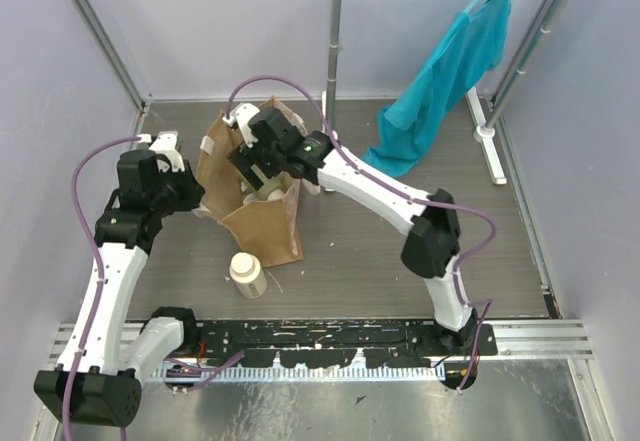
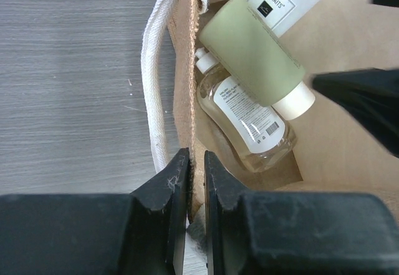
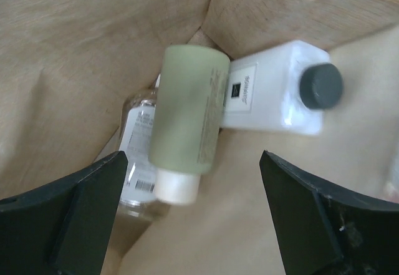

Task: Place the personal care products into the canvas bag

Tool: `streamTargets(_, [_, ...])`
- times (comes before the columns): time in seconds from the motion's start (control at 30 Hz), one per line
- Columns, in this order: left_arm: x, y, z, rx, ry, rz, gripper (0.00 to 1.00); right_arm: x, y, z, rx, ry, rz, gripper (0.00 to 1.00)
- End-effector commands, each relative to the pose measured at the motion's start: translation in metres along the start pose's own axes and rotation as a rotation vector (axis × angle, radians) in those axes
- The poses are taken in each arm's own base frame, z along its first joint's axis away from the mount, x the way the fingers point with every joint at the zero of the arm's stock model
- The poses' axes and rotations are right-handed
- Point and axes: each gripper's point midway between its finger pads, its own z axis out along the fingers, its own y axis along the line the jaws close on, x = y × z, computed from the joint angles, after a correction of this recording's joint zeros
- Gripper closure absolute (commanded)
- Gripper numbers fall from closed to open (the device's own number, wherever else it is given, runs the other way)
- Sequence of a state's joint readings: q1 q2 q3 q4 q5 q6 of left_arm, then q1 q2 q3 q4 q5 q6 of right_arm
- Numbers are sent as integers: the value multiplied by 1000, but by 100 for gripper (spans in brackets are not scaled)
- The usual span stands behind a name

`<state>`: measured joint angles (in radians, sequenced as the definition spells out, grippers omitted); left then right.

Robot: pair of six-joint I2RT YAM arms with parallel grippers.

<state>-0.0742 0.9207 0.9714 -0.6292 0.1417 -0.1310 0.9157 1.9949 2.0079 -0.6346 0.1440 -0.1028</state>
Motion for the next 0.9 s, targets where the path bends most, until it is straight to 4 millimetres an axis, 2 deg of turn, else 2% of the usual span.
streamTargets(0.0, [-15,-2,-5,5,-65,14,78,-46,-14,22,22,-136,38,6])
streamTargets(0.13, [-13,0,-5,1,-60,21,78,-47,-36,39,107,-125,44,5])
streamTargets(0.2, [-12,0,-4,-2,-56,24,78,-46,-42,43,120,-119,42,4])
streamTargets(0.33, [-9,1,-1,-4,-45,24,77,-37,-66,45,214,-89,35,2])
streamTargets(0.63, [-9,3,7,-8,-29,25,77,-14,-90,57,250,-34,42,0])
streamTargets(0.87, [-10,4,9,-10,-17,29,77,-1,-95,72,228,-6,53,0])
